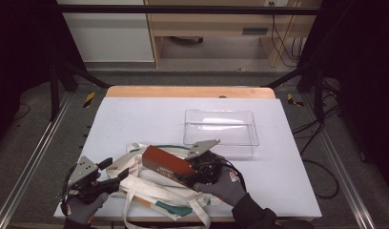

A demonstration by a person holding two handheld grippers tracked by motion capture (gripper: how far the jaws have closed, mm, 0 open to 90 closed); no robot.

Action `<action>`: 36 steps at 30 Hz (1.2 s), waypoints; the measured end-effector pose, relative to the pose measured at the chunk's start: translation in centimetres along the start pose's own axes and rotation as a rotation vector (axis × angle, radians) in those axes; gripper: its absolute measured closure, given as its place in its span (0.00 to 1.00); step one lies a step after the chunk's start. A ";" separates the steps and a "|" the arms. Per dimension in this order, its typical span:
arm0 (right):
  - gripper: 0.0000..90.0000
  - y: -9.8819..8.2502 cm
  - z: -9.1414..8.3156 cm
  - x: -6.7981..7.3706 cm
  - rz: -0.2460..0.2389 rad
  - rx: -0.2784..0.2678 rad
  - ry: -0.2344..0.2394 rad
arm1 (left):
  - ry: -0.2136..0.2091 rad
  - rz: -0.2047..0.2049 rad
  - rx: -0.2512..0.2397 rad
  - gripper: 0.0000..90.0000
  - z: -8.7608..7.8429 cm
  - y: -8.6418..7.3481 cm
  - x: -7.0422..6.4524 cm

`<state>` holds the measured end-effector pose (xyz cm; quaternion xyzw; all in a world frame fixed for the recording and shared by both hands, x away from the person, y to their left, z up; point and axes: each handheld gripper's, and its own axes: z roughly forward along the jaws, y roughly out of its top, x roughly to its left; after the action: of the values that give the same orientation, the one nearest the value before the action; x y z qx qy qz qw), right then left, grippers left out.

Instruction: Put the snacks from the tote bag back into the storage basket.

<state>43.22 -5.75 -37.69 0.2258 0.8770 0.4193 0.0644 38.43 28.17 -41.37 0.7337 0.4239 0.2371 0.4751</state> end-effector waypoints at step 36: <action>0.48 0.8 -6.6 -7.3 0.074 -0.106 -0.199 | -0.018 0.013 0.035 0.30 0.8 -0.4 -0.5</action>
<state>47.99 -13.27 -33.35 0.2946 0.8339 0.4429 0.1474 38.63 27.43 -42.04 0.7469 0.4188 0.2262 0.4643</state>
